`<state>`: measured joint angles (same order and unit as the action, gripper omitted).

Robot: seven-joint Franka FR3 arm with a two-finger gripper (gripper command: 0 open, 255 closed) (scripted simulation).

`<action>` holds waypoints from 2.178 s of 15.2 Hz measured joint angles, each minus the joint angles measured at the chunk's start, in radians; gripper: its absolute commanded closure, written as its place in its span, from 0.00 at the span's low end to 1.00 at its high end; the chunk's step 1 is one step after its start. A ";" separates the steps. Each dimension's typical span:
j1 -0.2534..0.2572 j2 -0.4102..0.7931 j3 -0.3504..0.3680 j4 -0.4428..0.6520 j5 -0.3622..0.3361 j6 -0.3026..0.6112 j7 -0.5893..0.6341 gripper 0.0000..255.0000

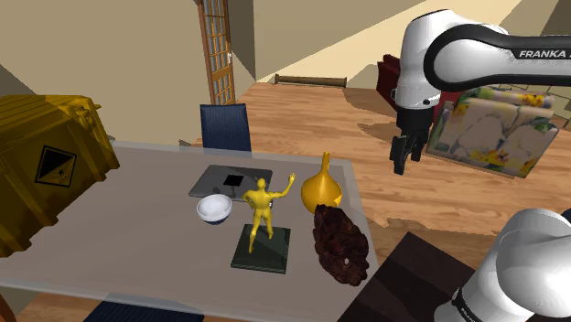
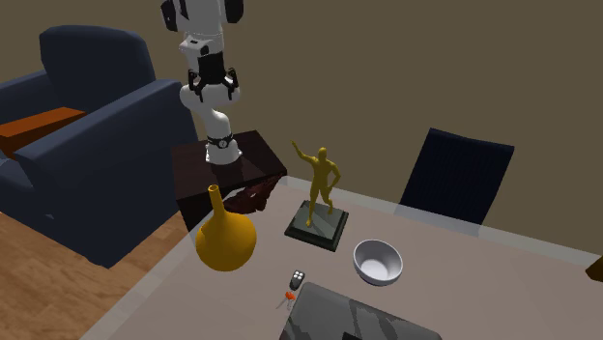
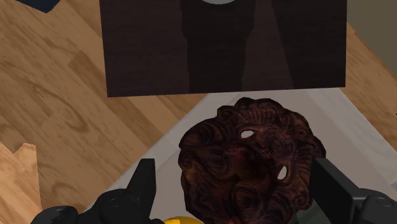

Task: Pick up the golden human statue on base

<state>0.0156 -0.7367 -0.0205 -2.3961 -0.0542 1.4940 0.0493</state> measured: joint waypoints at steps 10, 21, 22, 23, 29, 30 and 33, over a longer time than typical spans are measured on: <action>0.041 0.227 0.096 0.094 0.061 0.174 0.115 0.00; 0.082 0.586 0.212 0.346 0.052 0.340 0.278 0.00; 0.087 0.611 0.220 0.366 0.047 0.349 0.293 0.00; 0.091 0.642 0.228 0.397 0.040 0.354 0.308 0.00; 0.126 0.853 0.263 0.607 -0.021 0.378 0.395 0.00; 0.134 0.888 0.267 0.649 -0.032 0.373 0.408 0.00; 0.155 0.975 0.273 0.746 -0.060 0.370 0.439 0.00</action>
<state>0.1706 0.2383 0.2523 -1.6498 -0.1144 1.8640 0.4882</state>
